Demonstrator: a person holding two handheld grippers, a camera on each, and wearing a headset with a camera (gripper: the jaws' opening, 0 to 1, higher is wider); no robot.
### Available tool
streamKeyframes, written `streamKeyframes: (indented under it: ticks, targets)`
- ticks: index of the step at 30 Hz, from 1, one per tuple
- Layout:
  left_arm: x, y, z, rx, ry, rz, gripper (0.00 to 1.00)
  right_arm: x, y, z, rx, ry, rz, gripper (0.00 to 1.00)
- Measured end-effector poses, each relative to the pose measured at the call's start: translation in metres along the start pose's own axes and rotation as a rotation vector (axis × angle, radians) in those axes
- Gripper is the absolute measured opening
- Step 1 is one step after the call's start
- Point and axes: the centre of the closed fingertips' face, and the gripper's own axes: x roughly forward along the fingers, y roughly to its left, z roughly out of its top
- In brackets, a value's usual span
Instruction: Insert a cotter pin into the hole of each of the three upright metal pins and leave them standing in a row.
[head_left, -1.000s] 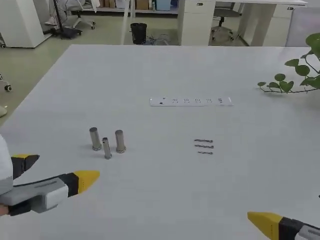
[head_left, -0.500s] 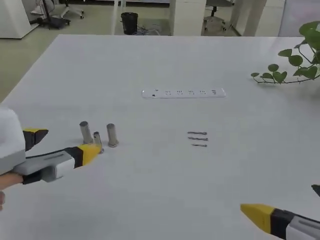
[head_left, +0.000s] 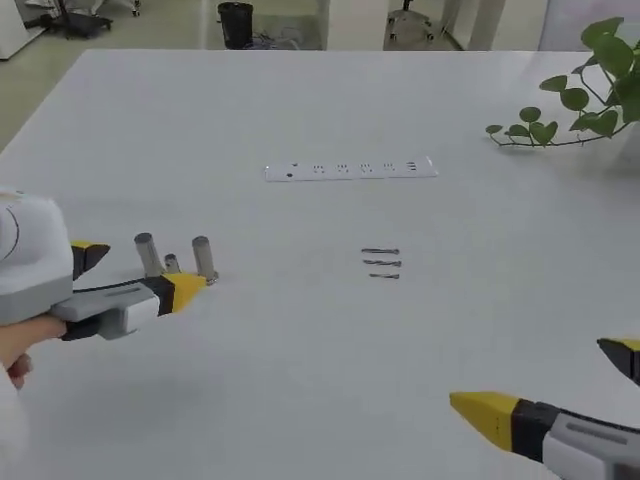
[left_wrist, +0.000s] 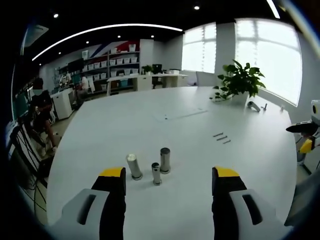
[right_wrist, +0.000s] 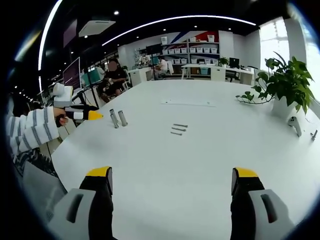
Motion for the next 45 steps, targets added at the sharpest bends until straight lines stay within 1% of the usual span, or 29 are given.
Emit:
streamKeyframes:
  ticks: [4, 7, 10, 13, 16, 19, 23, 29, 33, 36, 41, 43, 45]
  targets:
    - [0.011, 0.003, -0.004, 0.007, 0.018, 0.001, 0.66, 0.003, 0.001, -0.001, -0.007, 0.003, -0.004, 0.98]
    - [0.016, 0.001, -0.005, 0.006, 0.026, -0.01, 0.63, 0.004, -0.001, -0.003, -0.004, 0.012, -0.015, 0.98]
    - [0.023, 0.003, -0.007, 0.001, 0.032, -0.005, 0.6, 0.004, -0.002, -0.005, -0.001, 0.021, -0.018, 0.98]
    - [0.029, 0.004, -0.008, 0.006, 0.036, 0.007, 0.59, 0.005, -0.003, -0.007, 0.001, 0.027, -0.024, 0.97]
    - [0.033, 0.005, -0.01, 0.013, 0.042, 0.013, 0.55, 0.006, -0.004, -0.007, 0.005, 0.032, -0.026, 0.97]
    - [0.039, 0.008, -0.016, 0.016, 0.058, 0.027, 0.51, 0.007, -0.005, -0.008, 0.008, 0.034, -0.027, 0.96]
    - [0.044, 0.012, -0.022, 0.009, 0.076, 0.045, 0.43, 0.009, -0.006, -0.008, 0.011, 0.038, -0.028, 0.96]
    - [0.048, 0.019, -0.021, 0.021, 0.066, 0.078, 0.35, 0.01, -0.006, -0.009, 0.011, 0.044, -0.028, 0.95]
    - [0.051, 0.021, -0.02, 0.027, 0.059, 0.088, 0.27, 0.011, -0.007, -0.01, 0.013, 0.048, -0.03, 0.95]
    - [0.053, 0.022, -0.022, 0.028, 0.063, 0.093, 0.24, 0.011, -0.006, -0.011, 0.017, 0.05, -0.029, 0.94]
    - [0.056, 0.023, -0.027, 0.011, 0.066, 0.096, 0.19, 0.012, -0.005, -0.012, 0.023, 0.056, -0.025, 0.94]
    - [0.056, 0.026, -0.028, 0.022, 0.063, 0.109, 0.14, 0.012, -0.005, -0.012, 0.028, 0.056, -0.024, 0.94]
    - [0.056, 0.027, -0.029, 0.024, 0.061, 0.11, 0.11, 0.012, -0.005, -0.012, 0.029, 0.057, -0.024, 0.94]
